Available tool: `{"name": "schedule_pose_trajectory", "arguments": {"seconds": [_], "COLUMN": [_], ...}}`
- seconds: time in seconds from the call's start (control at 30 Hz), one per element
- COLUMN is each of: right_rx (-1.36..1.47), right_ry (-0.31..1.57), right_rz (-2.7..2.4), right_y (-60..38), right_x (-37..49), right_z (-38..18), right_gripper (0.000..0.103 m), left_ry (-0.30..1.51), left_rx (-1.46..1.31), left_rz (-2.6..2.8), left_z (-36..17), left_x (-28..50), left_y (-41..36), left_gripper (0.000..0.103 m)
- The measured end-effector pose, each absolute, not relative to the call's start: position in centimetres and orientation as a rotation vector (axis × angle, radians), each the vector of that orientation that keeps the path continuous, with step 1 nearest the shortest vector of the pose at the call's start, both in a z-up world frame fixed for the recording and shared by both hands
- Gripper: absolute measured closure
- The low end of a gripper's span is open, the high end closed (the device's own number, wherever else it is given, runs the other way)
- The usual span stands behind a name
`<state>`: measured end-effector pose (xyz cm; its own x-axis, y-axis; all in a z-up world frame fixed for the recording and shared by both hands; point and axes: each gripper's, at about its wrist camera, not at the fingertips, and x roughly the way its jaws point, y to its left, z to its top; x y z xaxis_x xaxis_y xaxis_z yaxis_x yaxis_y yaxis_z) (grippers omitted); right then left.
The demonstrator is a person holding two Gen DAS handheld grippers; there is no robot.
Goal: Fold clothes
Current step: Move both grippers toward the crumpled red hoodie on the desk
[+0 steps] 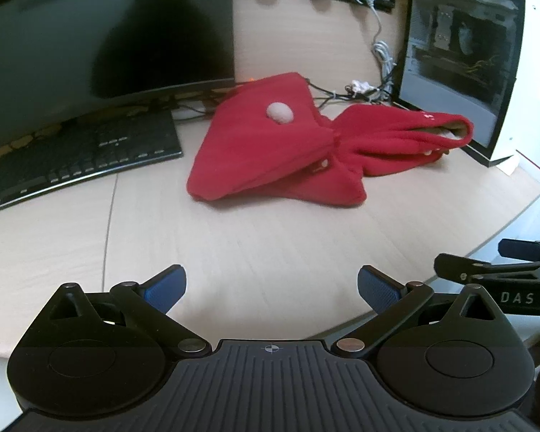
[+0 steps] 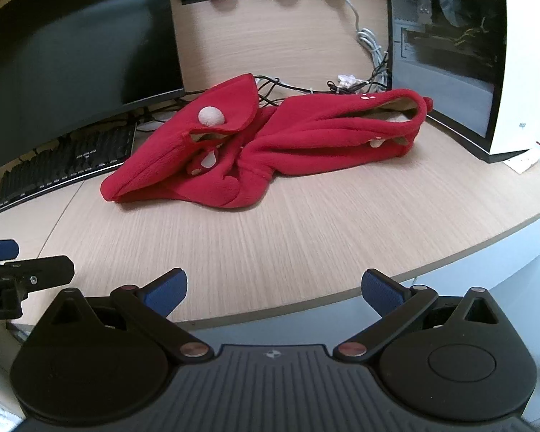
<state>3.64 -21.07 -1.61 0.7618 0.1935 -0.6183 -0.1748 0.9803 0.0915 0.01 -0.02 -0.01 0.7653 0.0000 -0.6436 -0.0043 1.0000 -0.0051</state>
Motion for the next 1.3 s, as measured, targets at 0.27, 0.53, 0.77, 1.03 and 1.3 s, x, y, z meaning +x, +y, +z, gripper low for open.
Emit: {"name": "schedule_pose_trajectory", "arguments": {"seconds": [0.27, 0.53, 0.77, 1.03, 1.3], "right_rx": [0.03, 0.022, 0.024, 0.022, 0.022], "right_ry": [0.695, 0.698, 0.696, 0.689, 0.683], "right_rz": [0.211, 0.221, 0.227, 0.226, 0.221], "right_y": [-21.7, -21.8, -22.1, -22.0, -22.2], "right_x": [4.3, 3.9, 3.7, 3.5, 3.3], "right_z": [-1.8, -1.8, -1.9, -1.9, -1.8], "right_gripper": [0.0, 0.0, 0.0, 0.0, 0.0], "left_ry": [0.709, 0.719, 0.725, 0.737, 0.747], "left_rx": [-0.038, -0.056, -0.055, -0.052, -0.056], "left_rz": [0.018, 0.021, 0.019, 0.022, 0.022], "left_z": [-0.1, -0.2, -0.1, -0.3, -0.3], "left_x": [0.1, 0.1, 0.2, 0.1, 0.3], "left_y": [-0.2, -0.3, -0.5, -0.5, -0.4], "left_gripper": [0.0, 0.0, 0.0, 0.0, 0.0]}}
